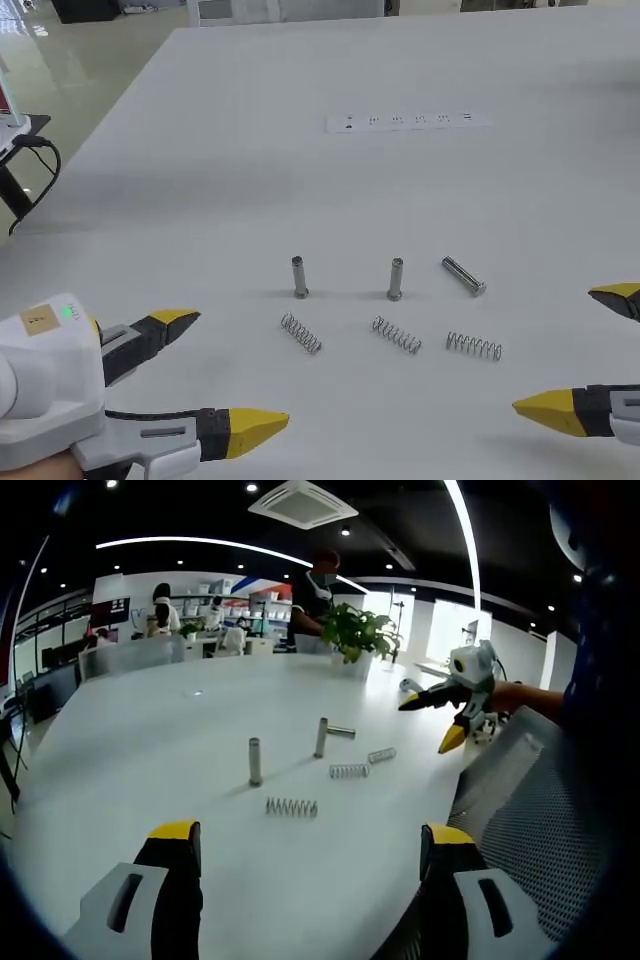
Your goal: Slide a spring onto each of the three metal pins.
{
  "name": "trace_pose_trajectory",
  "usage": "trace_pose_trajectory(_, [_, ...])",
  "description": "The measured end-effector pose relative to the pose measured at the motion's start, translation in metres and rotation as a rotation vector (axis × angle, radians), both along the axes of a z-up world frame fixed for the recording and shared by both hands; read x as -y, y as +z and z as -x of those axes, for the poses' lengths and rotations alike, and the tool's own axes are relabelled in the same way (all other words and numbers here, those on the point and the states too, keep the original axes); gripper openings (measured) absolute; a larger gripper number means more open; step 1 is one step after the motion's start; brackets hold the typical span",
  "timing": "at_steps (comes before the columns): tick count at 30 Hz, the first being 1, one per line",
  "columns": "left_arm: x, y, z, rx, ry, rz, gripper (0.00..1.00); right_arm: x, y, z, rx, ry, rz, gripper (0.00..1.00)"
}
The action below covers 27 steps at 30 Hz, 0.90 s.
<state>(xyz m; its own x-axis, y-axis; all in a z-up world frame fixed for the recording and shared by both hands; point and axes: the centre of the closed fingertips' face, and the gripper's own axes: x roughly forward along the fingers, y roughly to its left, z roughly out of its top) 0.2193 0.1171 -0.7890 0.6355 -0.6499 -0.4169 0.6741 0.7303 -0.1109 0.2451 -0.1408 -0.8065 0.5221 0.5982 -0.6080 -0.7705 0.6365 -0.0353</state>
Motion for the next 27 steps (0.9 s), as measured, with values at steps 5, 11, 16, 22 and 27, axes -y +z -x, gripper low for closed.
trace_pose_trajectory(5, [0.0, 0.0, 0.0, -0.001, 0.002, 0.001, 0.87, 0.0, 0.001, -0.001, 0.003, -0.001, 0.001, 0.92])
trace_pose_trajectory(11, [0.001, 0.0, 0.001, -0.001, 0.004, 0.002, 0.87, 0.001, 0.005, -0.009, 0.018, 0.001, 0.006, 0.9])
trace_pose_trajectory(16, [0.001, 0.001, 0.0, 0.003, 0.01, 0.002, 0.87, -0.003, 0.01, -0.02, 0.031, 0.017, 0.018, 0.88])
trace_pose_trajectory(22, [0.0, 0.004, -0.001, 0.012, 0.018, 0.004, 0.87, -0.01, 0.019, -0.036, 0.06, 0.04, 0.028, 0.86])
trace_pose_trajectory(27, [-0.001, 0.005, -0.002, 0.017, 0.02, 0.003, 0.87, -0.017, 0.024, -0.047, 0.076, 0.061, 0.036, 0.84])
